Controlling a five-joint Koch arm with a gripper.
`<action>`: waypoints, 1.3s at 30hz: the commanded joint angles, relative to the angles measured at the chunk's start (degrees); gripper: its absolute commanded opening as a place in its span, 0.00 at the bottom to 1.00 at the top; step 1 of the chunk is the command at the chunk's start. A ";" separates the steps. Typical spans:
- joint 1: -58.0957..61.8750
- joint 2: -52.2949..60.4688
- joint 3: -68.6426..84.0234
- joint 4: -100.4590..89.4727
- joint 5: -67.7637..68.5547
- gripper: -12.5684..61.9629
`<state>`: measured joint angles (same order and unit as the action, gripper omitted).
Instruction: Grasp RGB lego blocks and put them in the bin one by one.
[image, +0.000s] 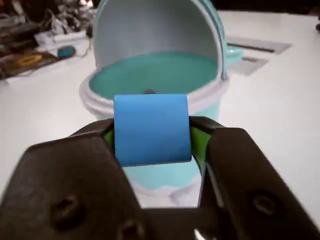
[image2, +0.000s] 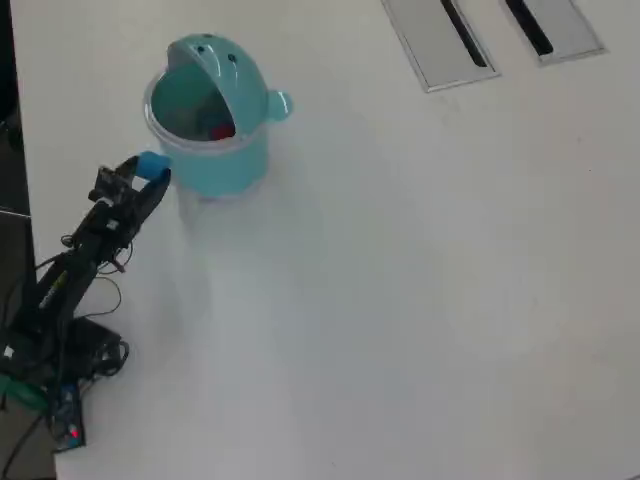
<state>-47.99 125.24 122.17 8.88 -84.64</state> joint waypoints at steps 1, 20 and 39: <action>-0.79 0.35 -5.89 -9.14 0.79 0.35; -4.66 -35.95 -46.76 -8.26 -0.44 0.33; -7.03 -41.92 -51.24 -7.82 -21.53 0.52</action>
<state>-54.58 80.95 78.49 3.16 -104.33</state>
